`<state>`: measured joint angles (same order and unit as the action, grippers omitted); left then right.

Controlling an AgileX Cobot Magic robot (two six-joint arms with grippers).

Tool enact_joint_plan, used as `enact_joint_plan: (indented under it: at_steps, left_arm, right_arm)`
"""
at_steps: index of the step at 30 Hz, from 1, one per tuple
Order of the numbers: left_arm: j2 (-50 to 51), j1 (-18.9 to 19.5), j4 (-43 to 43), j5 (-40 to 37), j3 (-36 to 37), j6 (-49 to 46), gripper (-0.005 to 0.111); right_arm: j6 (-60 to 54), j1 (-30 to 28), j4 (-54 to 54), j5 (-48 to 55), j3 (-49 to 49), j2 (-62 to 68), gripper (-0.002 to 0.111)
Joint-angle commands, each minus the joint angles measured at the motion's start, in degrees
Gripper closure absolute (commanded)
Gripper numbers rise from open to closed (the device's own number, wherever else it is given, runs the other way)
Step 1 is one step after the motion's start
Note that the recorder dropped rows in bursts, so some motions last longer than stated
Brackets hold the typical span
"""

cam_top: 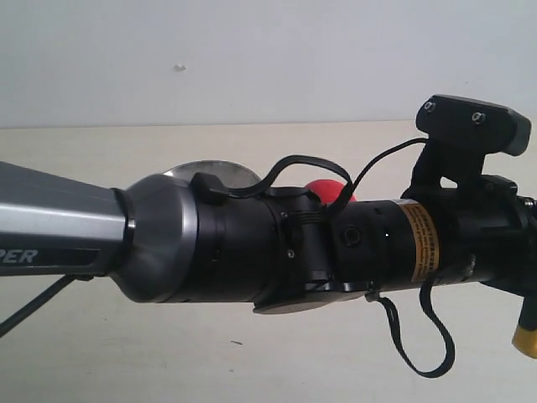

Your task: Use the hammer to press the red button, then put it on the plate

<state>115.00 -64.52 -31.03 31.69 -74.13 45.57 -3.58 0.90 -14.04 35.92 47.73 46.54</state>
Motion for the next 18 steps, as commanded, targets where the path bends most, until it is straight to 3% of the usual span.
enact_joint_plan:
  at_steps: [1, 8, 18]
  left_arm:
    - [-0.3, 0.3, 2.0, 1.1, -0.5, -0.5, 0.107]
    - [-0.6, 2.6, 1.8, 0.6, -0.5, 2.0, 0.107]
    - [-0.6, 4.7, -1.7, 0.7, -0.5, 5.7, 0.107]
  right_arm:
    - [-1.2, -0.2, -2.2, 1.1, 0.5, -0.5, 0.071]
    - [-1.8, -0.2, -2.3, 5.8, 0.5, -1.7, 0.050]
    - [-2.8, -0.2, -1.8, 5.5, 0.5, -8.7, 0.047]
